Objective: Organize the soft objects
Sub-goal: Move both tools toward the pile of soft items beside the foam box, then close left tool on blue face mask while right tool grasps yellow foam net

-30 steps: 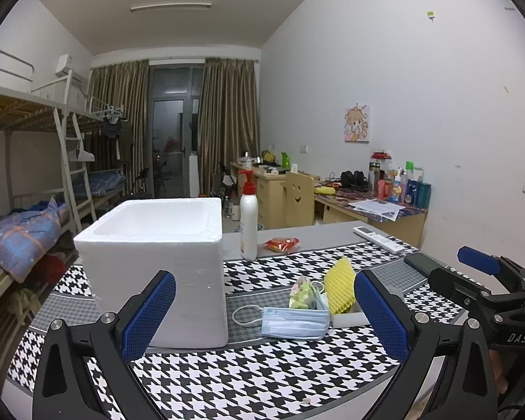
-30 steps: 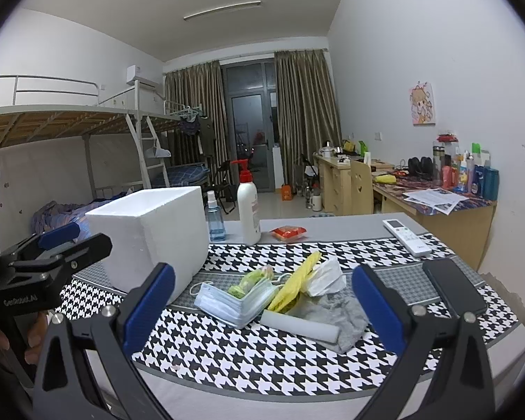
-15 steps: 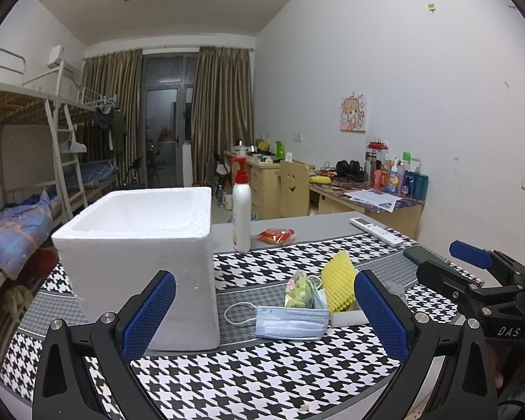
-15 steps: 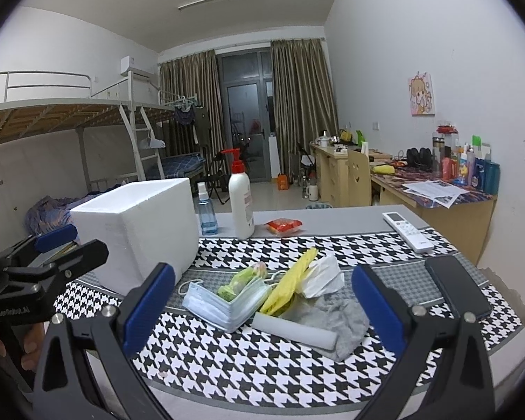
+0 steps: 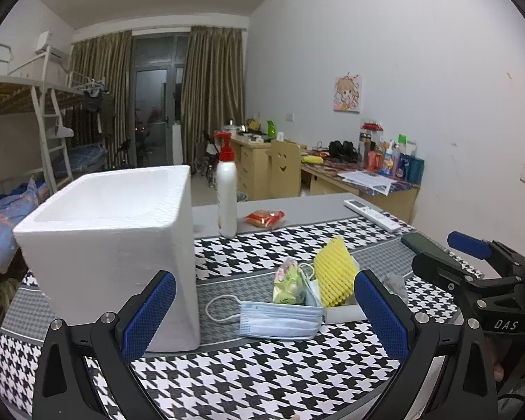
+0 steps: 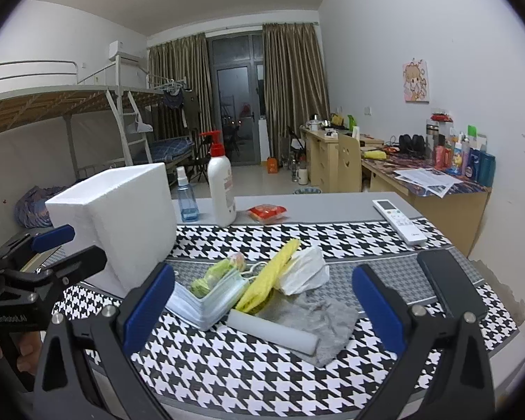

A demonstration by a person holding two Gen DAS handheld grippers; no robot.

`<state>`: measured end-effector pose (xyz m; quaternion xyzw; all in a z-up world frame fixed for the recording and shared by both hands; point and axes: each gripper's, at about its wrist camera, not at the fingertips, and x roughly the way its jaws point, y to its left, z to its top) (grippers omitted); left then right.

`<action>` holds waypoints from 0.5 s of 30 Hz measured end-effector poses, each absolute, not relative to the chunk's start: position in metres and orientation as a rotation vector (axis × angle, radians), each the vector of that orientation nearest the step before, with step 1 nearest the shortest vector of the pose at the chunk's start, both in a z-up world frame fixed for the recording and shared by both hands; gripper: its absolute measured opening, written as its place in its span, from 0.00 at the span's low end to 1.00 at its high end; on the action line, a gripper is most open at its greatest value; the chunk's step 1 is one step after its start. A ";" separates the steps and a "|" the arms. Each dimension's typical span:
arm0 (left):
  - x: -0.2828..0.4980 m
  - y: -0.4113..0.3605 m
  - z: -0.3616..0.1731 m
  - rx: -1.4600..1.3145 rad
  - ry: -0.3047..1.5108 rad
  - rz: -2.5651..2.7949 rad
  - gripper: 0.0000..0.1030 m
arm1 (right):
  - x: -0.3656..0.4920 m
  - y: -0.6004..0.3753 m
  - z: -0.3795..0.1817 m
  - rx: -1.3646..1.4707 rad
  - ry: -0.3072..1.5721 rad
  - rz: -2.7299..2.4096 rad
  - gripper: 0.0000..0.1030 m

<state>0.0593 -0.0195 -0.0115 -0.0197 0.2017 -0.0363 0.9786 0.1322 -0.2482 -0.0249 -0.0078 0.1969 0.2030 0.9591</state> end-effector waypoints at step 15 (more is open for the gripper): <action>0.083 -0.038 -0.030 -0.022 0.506 -0.096 0.99 | 0.147 -0.257 -0.042 -0.029 0.474 0.411 0.99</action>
